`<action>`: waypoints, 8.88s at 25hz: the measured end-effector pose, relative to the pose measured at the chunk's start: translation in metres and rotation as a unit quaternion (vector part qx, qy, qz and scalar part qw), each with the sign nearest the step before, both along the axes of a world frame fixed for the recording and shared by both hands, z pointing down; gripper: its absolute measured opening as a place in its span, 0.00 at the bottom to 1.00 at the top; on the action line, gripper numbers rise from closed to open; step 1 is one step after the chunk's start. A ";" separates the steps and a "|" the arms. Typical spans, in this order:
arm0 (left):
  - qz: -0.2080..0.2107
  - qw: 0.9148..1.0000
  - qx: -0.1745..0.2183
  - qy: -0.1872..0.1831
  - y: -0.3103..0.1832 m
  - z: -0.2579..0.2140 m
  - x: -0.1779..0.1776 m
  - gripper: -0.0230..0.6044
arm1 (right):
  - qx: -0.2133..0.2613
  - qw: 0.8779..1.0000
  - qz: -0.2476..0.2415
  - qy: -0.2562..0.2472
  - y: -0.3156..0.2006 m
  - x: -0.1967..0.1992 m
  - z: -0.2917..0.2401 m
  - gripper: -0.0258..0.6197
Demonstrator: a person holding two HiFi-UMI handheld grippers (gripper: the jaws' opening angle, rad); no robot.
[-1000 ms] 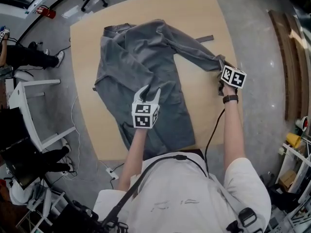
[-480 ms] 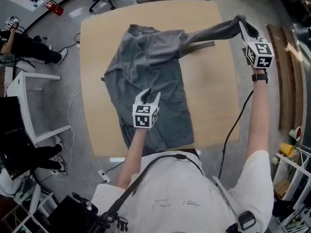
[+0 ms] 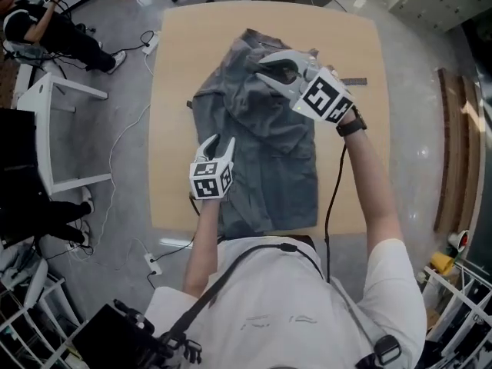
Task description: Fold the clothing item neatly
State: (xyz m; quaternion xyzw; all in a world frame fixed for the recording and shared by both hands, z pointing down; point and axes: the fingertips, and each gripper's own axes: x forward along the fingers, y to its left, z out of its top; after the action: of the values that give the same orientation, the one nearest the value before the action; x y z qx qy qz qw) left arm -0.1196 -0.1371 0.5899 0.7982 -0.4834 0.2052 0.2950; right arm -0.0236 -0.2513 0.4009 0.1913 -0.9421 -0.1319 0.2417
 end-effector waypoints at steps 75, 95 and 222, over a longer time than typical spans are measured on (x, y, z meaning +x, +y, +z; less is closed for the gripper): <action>0.243 0.959 -0.007 -0.145 -0.370 0.106 0.211 0.06 | -0.321 0.759 0.518 -0.229 0.039 0.190 0.276 0.06; 0.101 0.994 0.044 -0.026 -0.223 0.027 0.082 0.15 | -0.232 0.738 0.591 -0.228 0.041 0.186 0.237 0.09; 0.024 0.983 0.092 0.155 0.309 -0.143 0.000 0.10 | -0.282 0.899 0.251 -0.221 0.448 0.036 0.055 0.12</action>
State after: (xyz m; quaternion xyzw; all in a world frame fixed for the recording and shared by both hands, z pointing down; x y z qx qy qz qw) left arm -0.1195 0.1718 0.4473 0.8556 -0.4291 0.0407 0.2867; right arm 0.0125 0.1971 0.4559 0.3693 -0.8900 0.2498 0.0959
